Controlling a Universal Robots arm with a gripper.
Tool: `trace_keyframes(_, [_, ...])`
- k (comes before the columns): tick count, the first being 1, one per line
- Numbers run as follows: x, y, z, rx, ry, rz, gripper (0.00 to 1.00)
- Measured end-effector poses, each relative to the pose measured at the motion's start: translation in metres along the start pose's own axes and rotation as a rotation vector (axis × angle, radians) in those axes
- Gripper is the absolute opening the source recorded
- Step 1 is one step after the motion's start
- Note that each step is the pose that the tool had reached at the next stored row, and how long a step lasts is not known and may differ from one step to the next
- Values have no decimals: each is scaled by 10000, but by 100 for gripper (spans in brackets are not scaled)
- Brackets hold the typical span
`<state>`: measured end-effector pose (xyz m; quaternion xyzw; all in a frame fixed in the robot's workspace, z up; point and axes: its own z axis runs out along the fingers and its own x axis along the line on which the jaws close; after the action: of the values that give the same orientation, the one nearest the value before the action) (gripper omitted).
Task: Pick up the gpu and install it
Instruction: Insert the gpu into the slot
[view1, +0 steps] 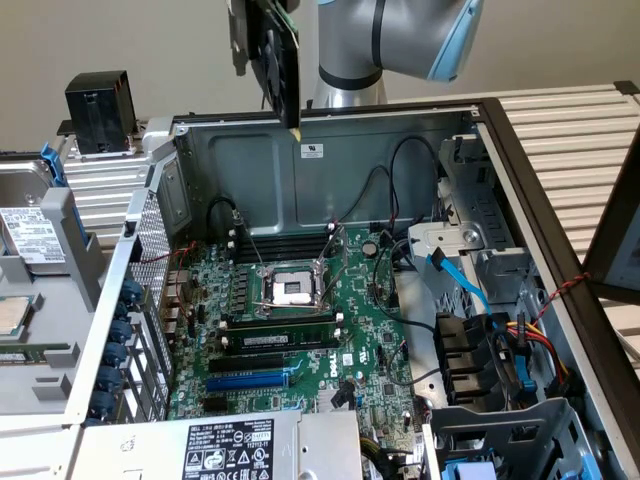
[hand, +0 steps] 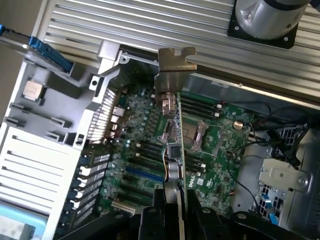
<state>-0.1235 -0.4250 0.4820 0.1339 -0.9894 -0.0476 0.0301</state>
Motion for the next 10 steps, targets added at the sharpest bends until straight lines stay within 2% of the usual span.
trace_keyframes(2, [-1,0,4,-40,22,-363,29])
trace_keyframes(6, [-2,-1,23,-163,52,-1094,29])
trace_keyframes(10, [-23,-14,81,-147,105,-1570,29])
